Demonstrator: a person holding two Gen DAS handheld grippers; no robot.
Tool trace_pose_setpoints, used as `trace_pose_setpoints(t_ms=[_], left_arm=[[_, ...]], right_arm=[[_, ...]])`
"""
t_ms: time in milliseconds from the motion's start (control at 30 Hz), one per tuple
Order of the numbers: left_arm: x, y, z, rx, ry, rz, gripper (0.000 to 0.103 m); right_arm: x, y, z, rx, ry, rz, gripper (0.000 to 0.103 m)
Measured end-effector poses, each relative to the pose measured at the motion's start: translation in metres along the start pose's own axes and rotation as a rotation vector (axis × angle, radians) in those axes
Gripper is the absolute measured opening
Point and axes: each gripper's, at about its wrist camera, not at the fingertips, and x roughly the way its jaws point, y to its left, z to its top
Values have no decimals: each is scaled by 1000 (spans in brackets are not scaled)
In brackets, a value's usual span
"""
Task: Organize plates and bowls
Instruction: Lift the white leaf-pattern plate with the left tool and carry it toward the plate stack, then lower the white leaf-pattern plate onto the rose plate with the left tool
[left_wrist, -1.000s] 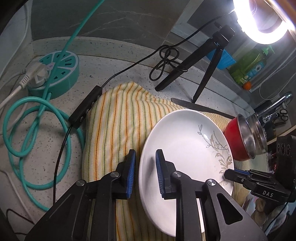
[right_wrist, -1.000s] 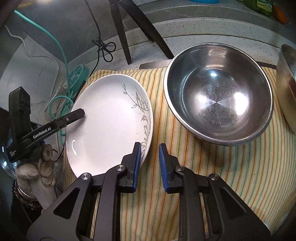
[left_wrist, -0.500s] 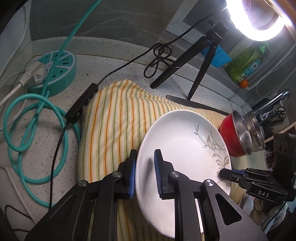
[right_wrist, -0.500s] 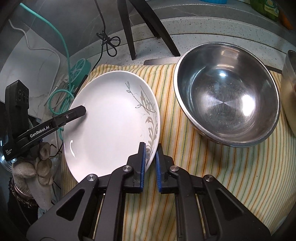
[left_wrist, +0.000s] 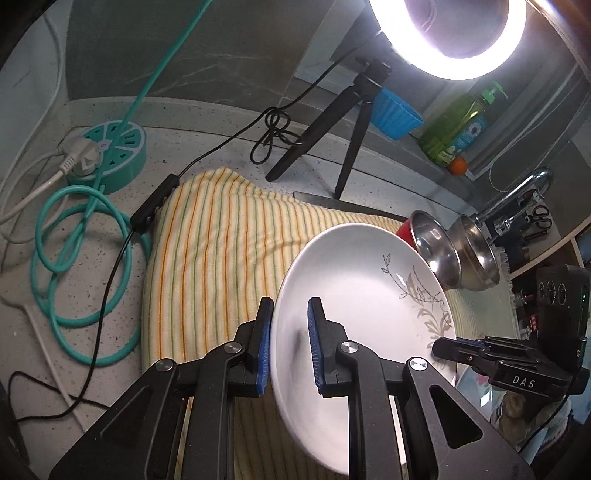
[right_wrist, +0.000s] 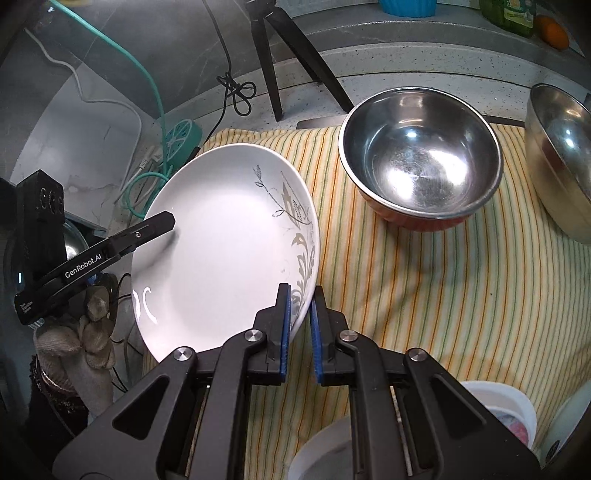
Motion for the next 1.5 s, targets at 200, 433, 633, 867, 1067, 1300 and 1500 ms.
trace_pose_setpoints(t_ms=[200, 433, 633, 867, 1067, 1300, 1500], left_arm=[[-13, -29, -9, 33, -23, -26, 16], [-17, -62, -28, 67, -19, -60, 16], [-14, -89, -50, 85, 6, -86, 16], [-4, -123, -77, 108, 51, -108, 16], [7, -149, -96, 131, 91, -124, 16], [17, -163, -112, 130, 126, -127, 16], [22, -169, -120, 136, 139, -116, 16]], right_arm=[[-33, -11, -18, 12, -33, 18, 10], [-66, -34, -45, 36, -50, 15, 10], [-87, -58, -72, 64, -50, 1, 10], [-110, -86, -103, 97, -49, -26, 10], [-121, -112, -127, 138, -31, -57, 10], [-126, -133, -145, 160, -14, -78, 10], [-124, -142, -153, 165, 0, -85, 10]])
